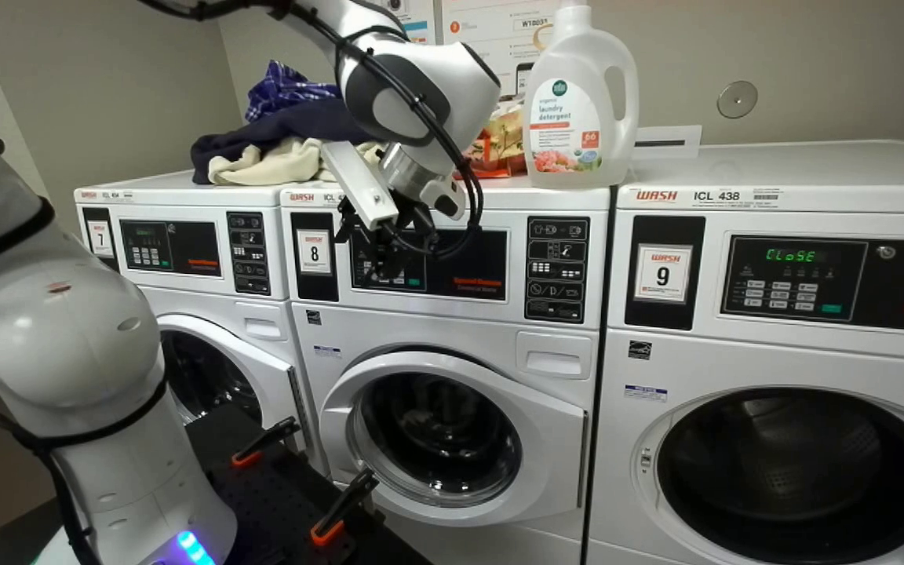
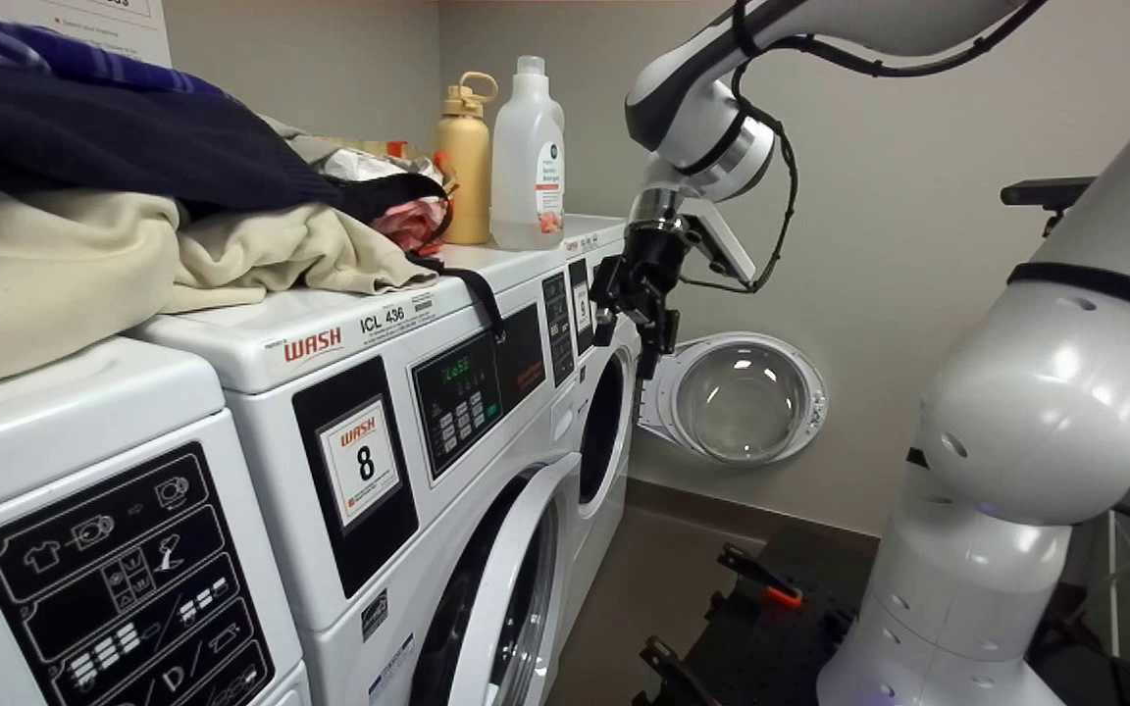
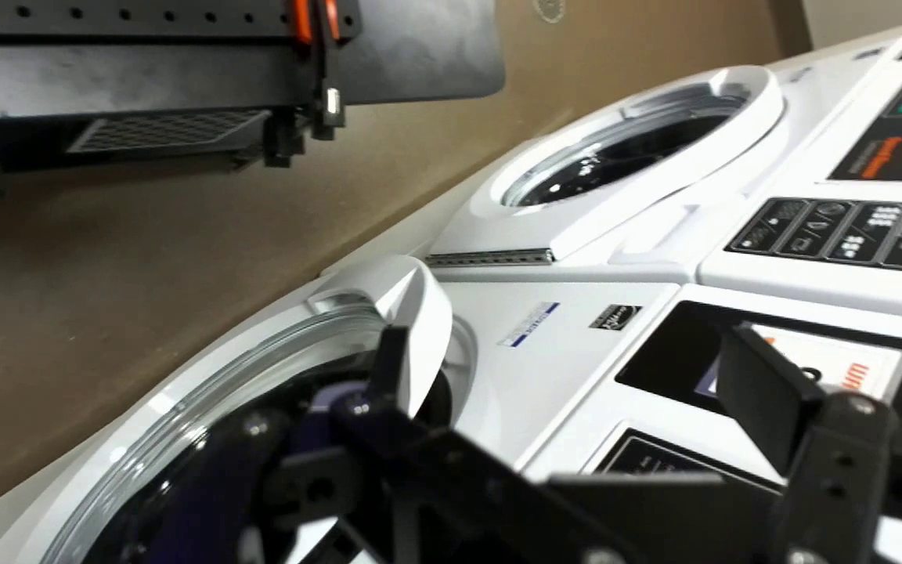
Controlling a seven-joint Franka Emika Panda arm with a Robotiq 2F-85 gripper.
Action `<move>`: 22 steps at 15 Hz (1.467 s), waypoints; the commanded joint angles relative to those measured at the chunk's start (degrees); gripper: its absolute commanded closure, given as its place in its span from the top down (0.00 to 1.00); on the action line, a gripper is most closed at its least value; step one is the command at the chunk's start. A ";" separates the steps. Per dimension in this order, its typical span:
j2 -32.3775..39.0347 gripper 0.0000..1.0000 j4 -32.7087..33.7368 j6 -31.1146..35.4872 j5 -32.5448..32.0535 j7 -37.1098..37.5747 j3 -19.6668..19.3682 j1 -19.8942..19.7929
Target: Open the detergent compartment of the washing machine in the middle
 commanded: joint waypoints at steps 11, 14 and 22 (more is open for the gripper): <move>26.89 1.00 10.57 -20.12 34.33 -12.34 -1.59 -14.32; 31.12 1.00 12.30 -25.44 38.44 -15.05 -2.36 -18.96; 43.19 1.00 15.11 -33.34 45.68 -24.16 -3.02 -26.57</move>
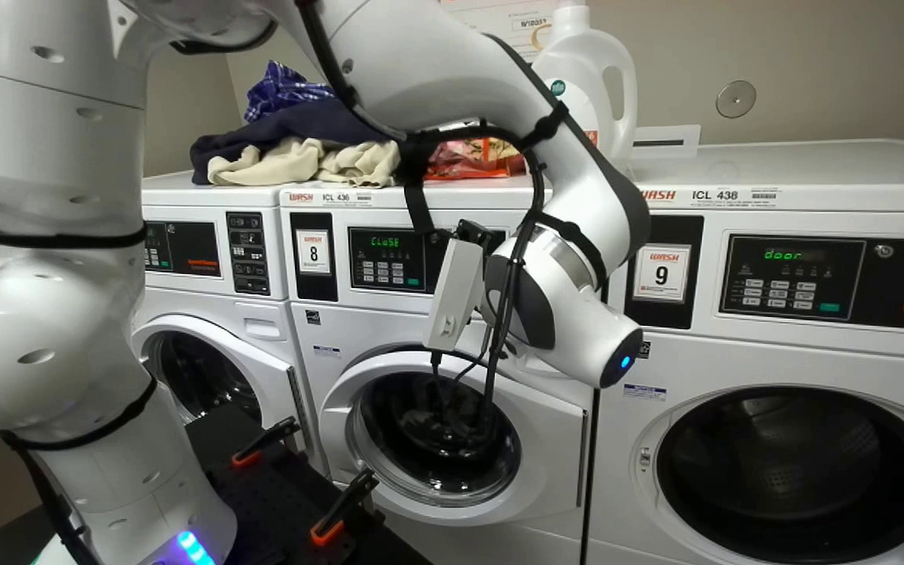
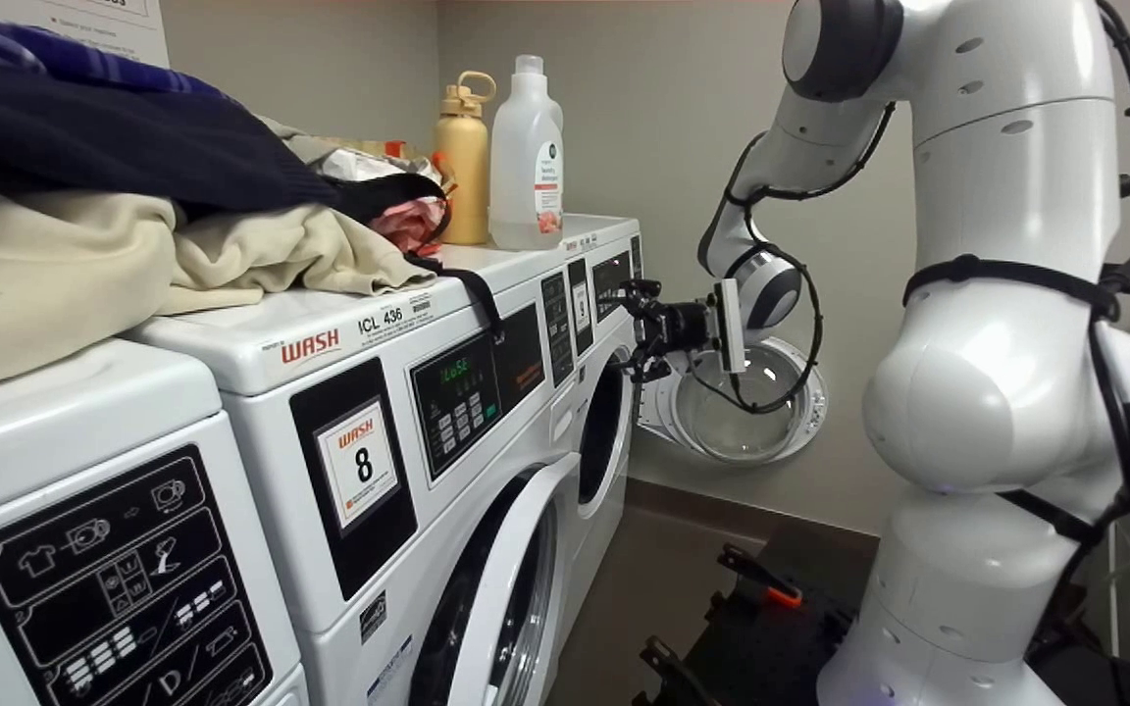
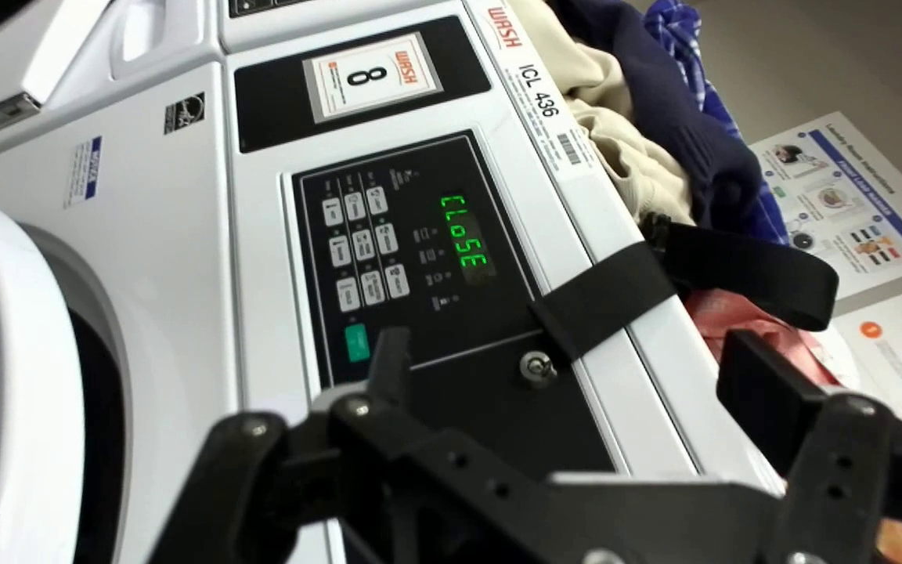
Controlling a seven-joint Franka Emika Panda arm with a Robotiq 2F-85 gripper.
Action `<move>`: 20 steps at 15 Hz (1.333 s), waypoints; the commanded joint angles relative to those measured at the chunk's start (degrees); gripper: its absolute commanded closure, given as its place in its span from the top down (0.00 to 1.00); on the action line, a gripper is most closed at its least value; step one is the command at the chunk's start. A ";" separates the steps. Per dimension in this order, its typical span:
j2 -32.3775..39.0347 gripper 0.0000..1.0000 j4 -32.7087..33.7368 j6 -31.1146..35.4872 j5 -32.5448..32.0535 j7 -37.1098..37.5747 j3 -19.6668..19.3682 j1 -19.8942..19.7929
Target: Open the detergent compartment of the washing machine in the middle
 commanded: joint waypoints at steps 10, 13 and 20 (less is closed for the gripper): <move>15.67 1.00 4.55 -9.41 18.87 -7.57 0.72 -5.25; 19.47 1.00 5.47 -14.45 24.51 -6.82 1.39 -7.04; 20.48 1.00 6.13 -16.20 23.87 -6.81 0.06 -5.67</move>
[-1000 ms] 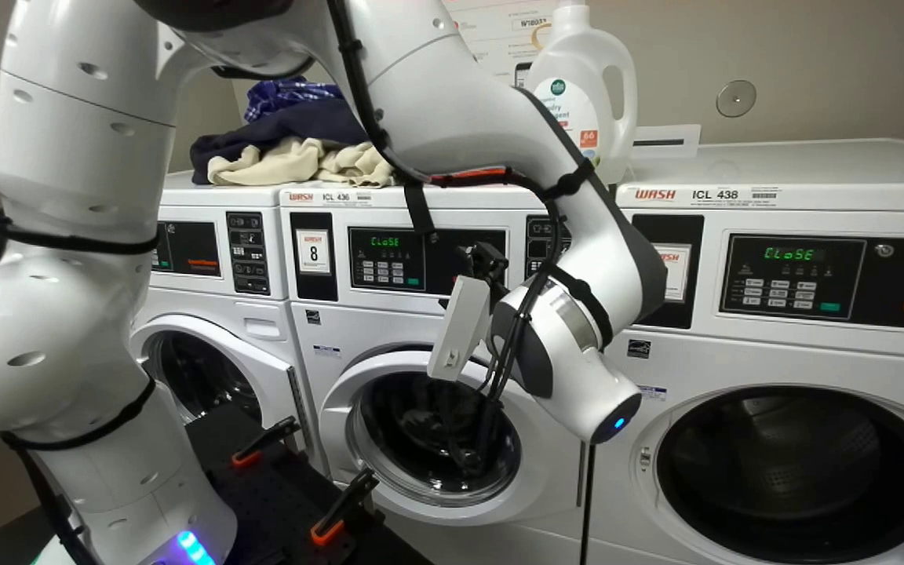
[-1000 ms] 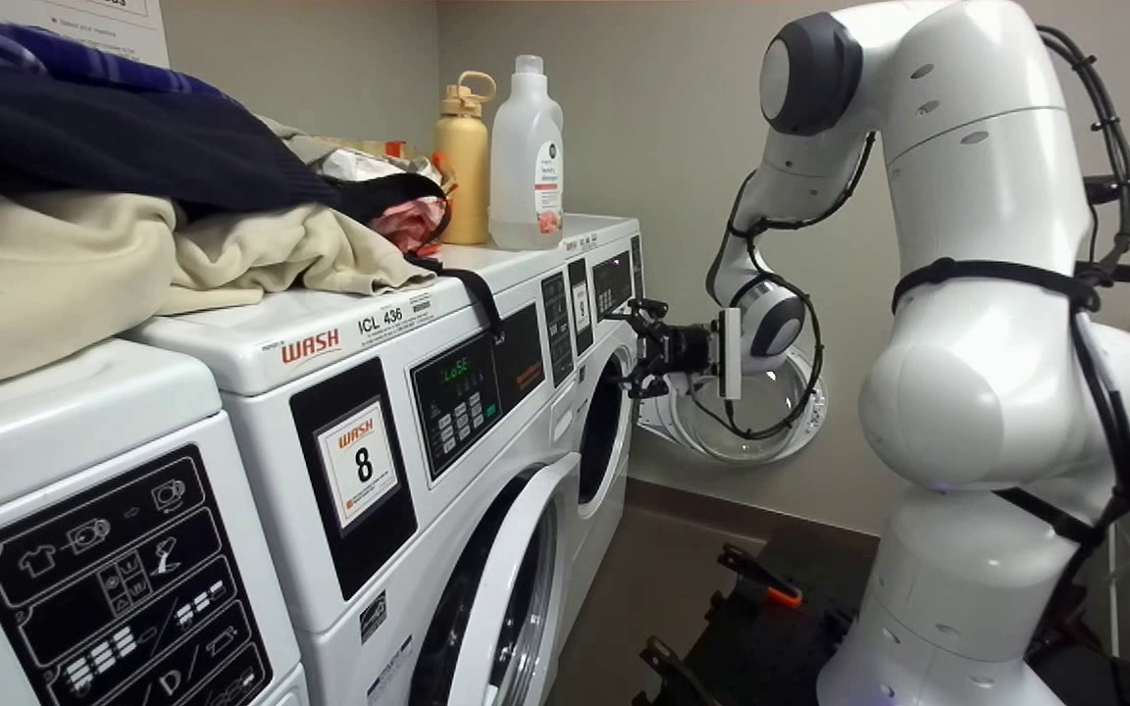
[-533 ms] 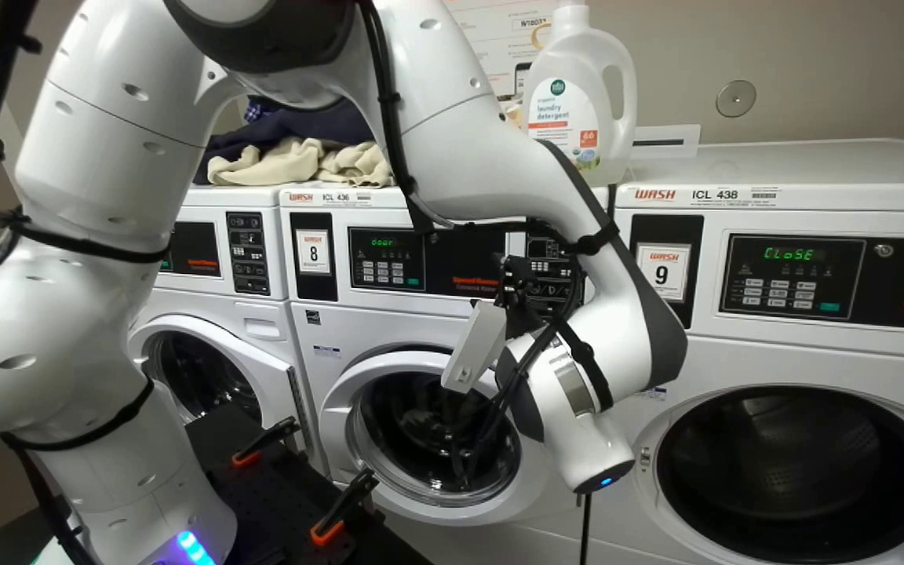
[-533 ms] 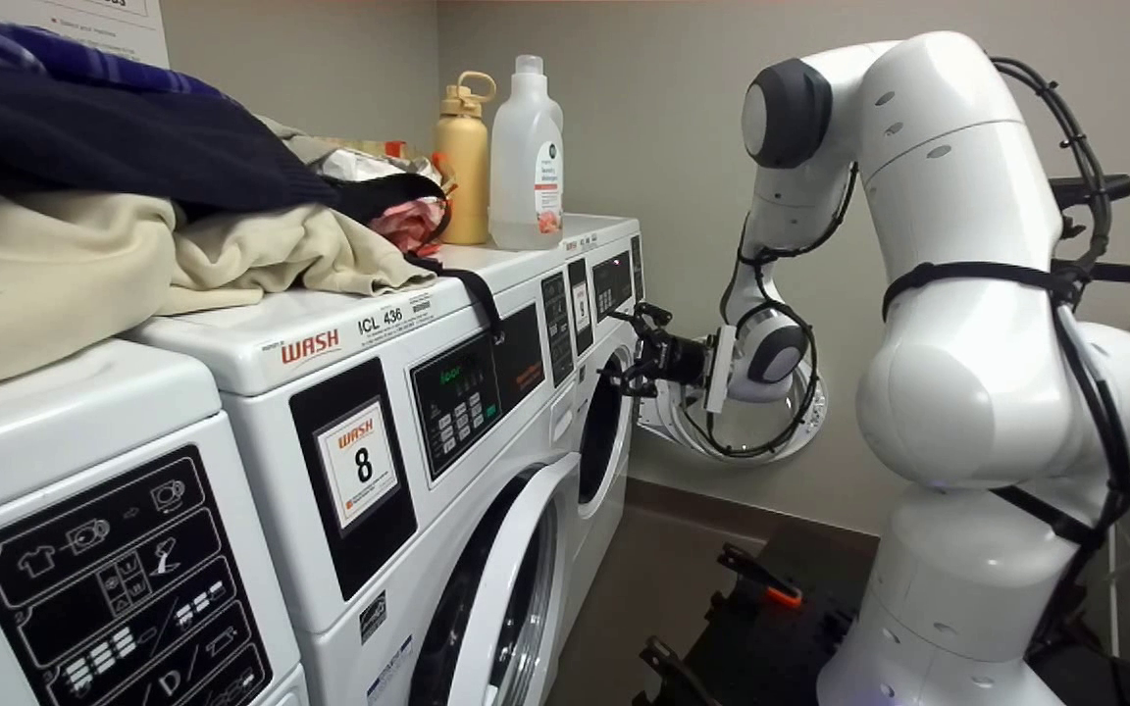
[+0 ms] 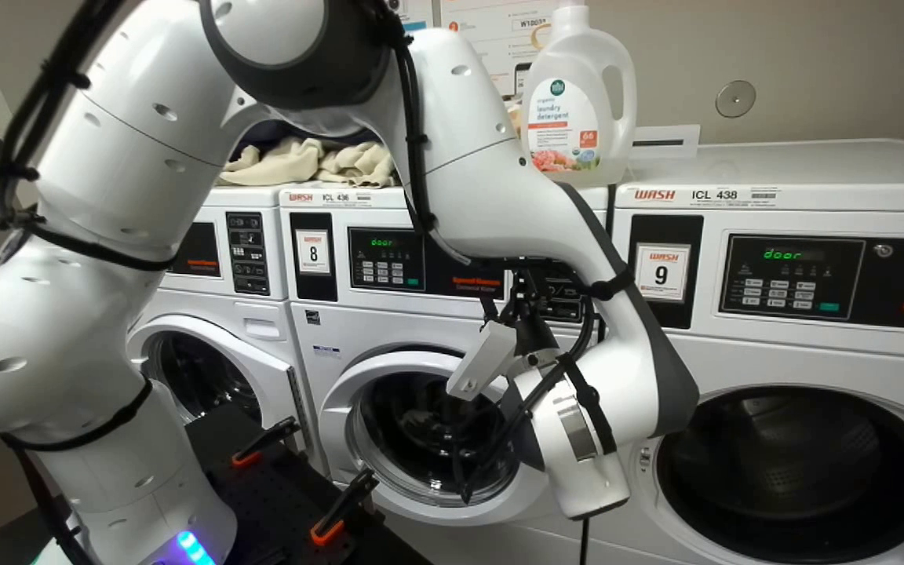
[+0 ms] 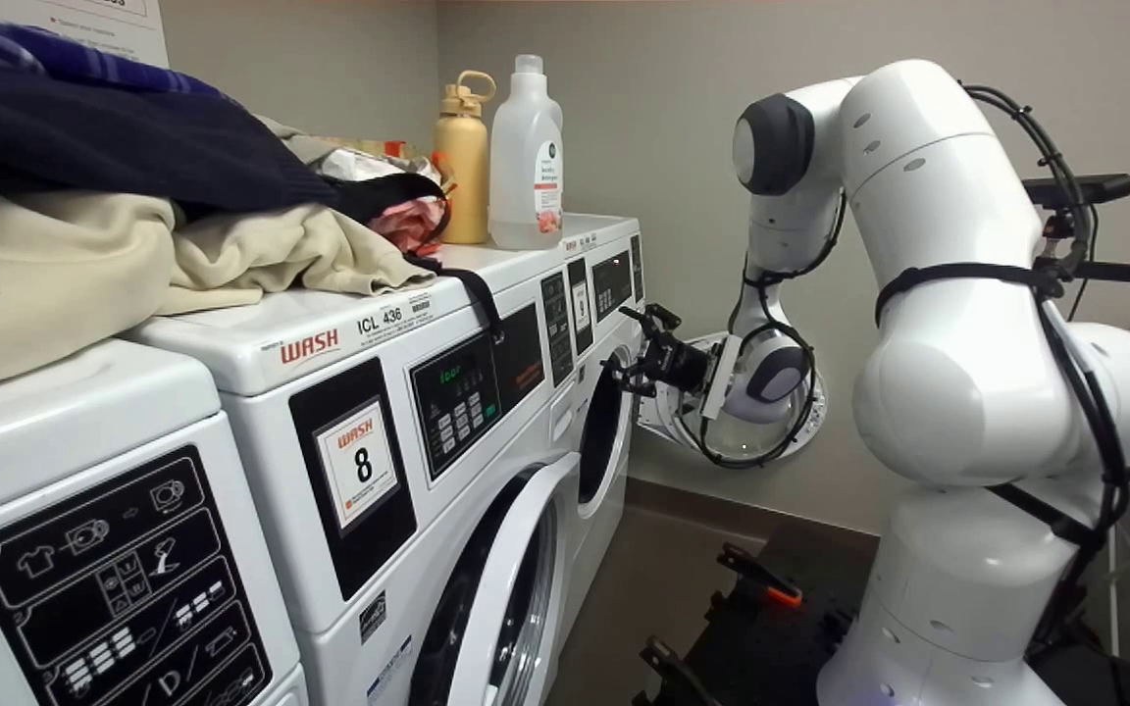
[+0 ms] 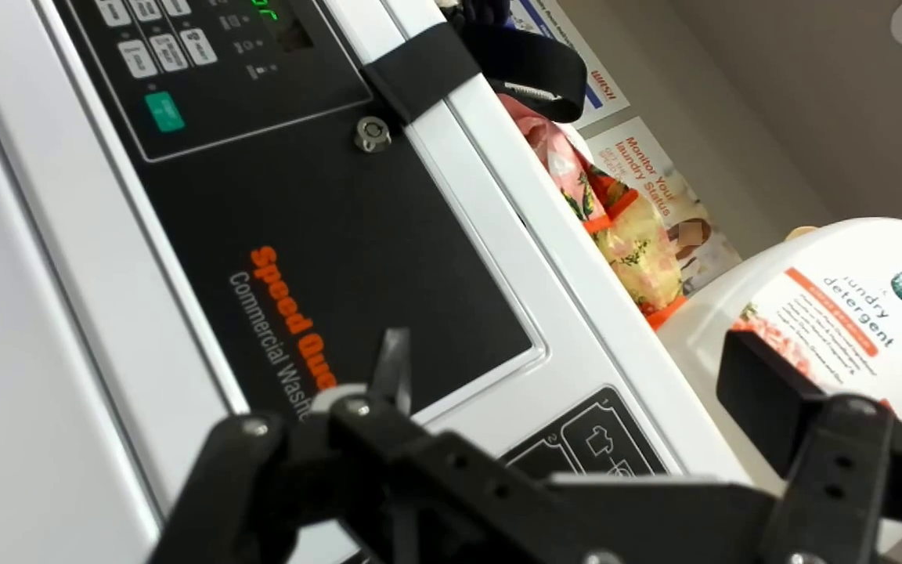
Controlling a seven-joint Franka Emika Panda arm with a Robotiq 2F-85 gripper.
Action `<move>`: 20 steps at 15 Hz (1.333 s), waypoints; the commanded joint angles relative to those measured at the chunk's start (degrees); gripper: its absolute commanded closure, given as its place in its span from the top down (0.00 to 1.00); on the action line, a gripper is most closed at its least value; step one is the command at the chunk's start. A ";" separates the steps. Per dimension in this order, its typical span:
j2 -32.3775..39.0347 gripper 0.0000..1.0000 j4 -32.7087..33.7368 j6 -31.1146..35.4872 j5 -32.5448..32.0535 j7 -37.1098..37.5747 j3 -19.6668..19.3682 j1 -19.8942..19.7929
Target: Open the detergent compartment of the washing machine in the middle
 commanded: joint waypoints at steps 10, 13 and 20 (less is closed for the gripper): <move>15.04 1.00 3.71 -0.71 18.59 -15.34 2.38 0.04; 18.23 1.00 5.70 -0.80 25.42 -17.21 3.14 0.27; 23.98 1.00 10.45 -0.12 35.29 -19.69 4.18 2.09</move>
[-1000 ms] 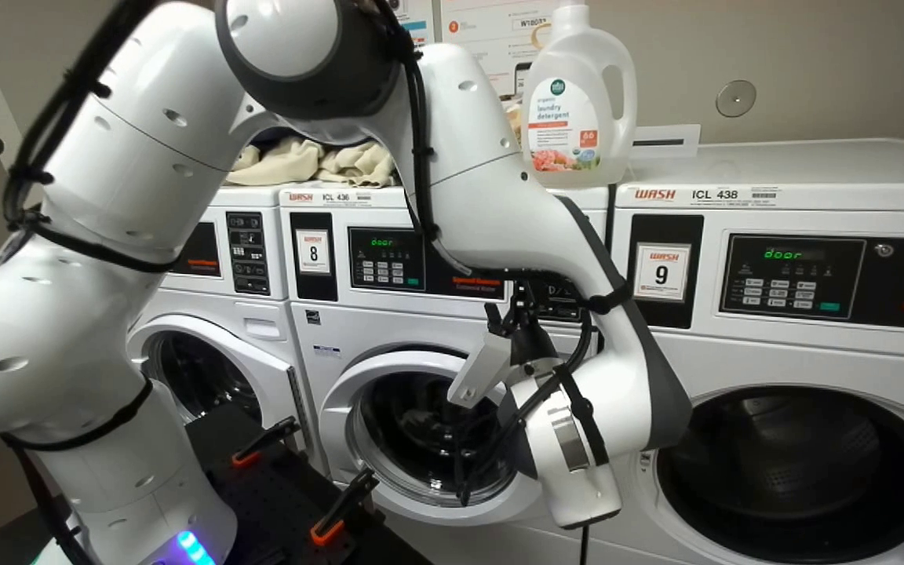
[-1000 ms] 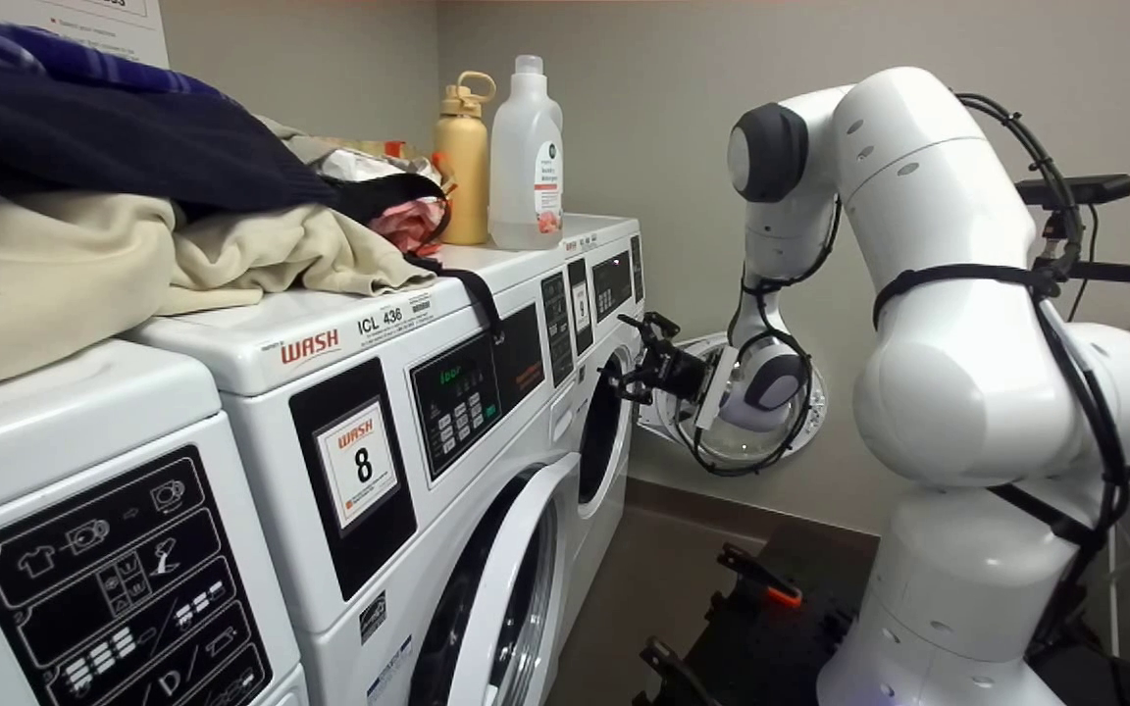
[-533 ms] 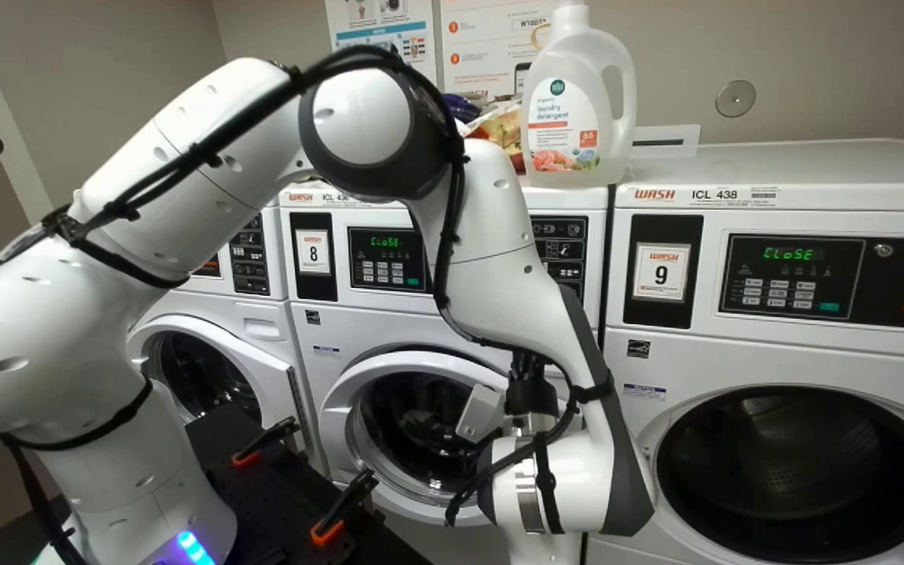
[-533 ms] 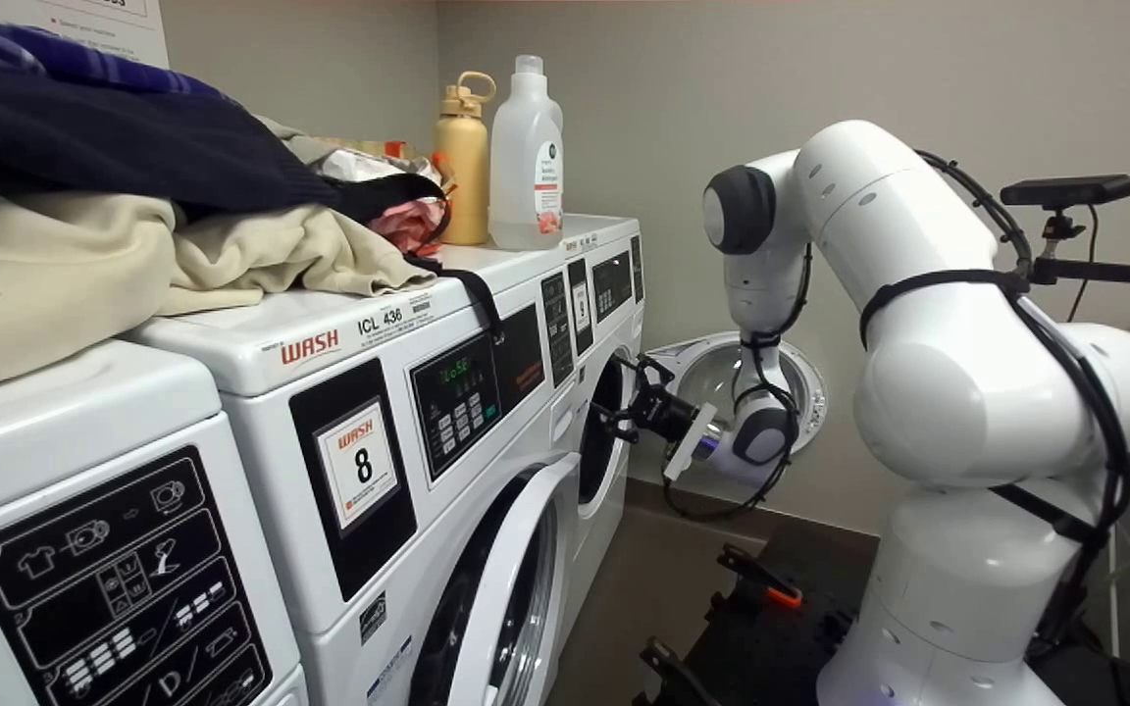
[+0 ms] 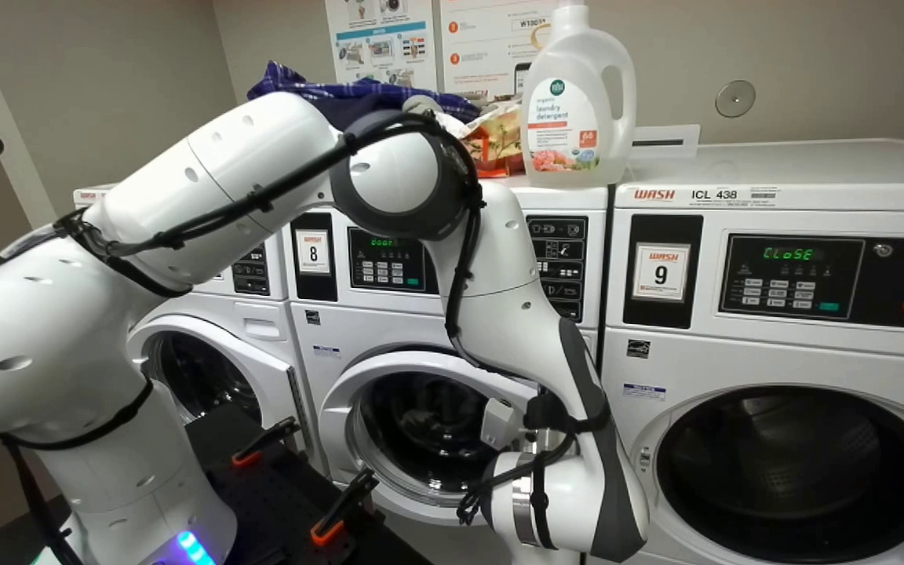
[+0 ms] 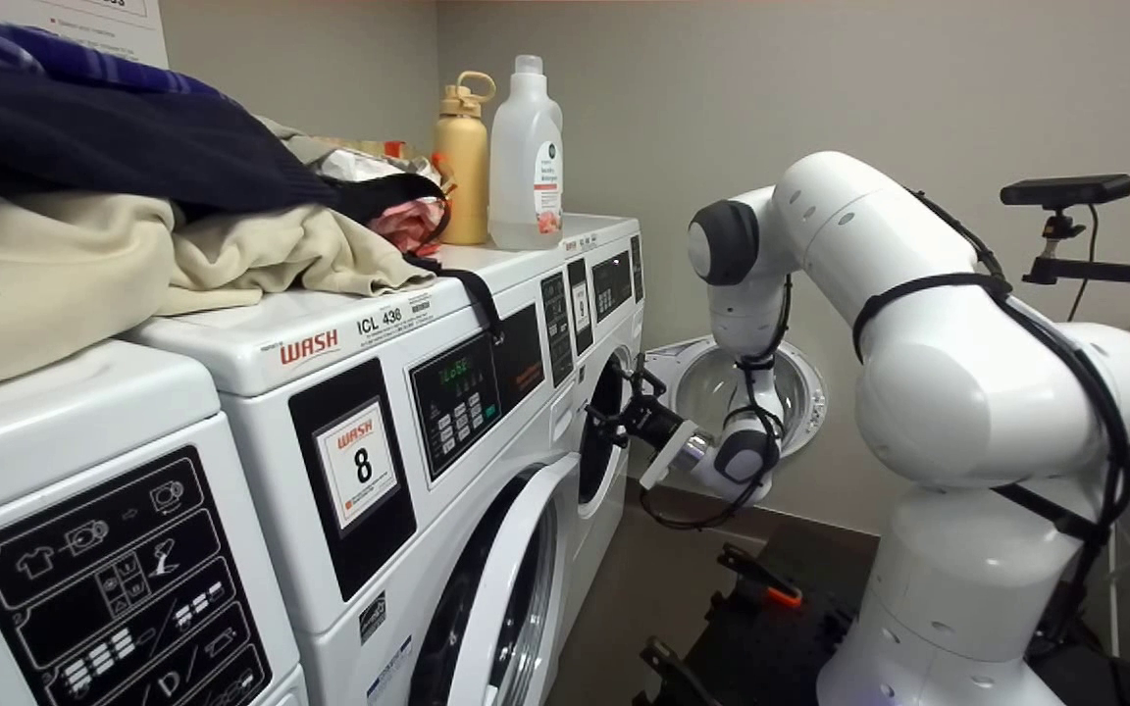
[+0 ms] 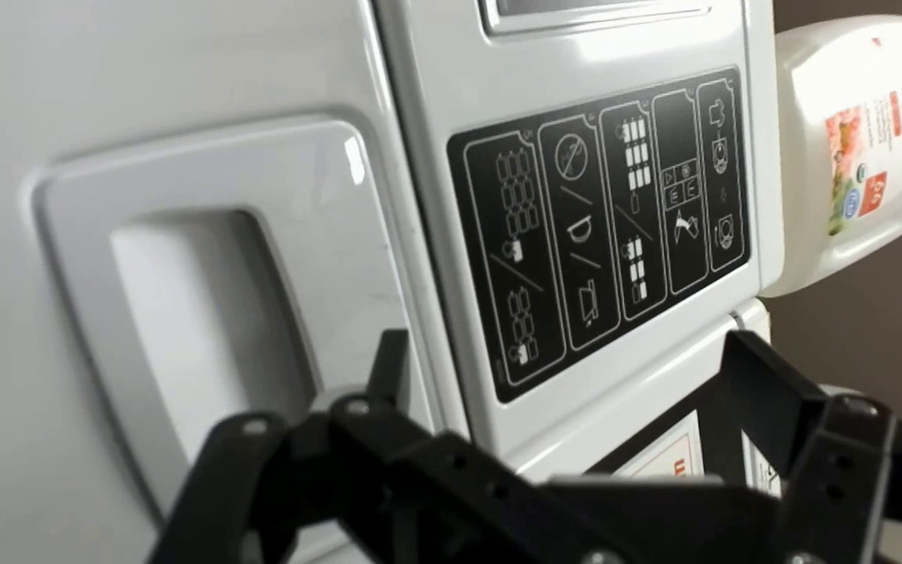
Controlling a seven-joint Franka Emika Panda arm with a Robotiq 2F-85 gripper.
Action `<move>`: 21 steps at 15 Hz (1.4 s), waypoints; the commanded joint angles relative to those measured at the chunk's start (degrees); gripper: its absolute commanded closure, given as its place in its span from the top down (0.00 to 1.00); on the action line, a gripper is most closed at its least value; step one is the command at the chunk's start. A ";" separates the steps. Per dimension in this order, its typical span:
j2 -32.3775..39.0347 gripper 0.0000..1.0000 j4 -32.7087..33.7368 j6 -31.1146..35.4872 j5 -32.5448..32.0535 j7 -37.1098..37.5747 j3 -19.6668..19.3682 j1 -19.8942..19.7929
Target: Open the detergent compartment of the washing machine in the middle
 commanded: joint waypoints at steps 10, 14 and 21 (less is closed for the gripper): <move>7.52 1.00 6.97 1.16 16.22 -1.67 2.83 4.68; 8.22 1.00 7.82 0.80 18.14 -1.59 2.79 5.57; 8.59 1.00 7.94 -0.25 20.49 -0.12 4.09 4.61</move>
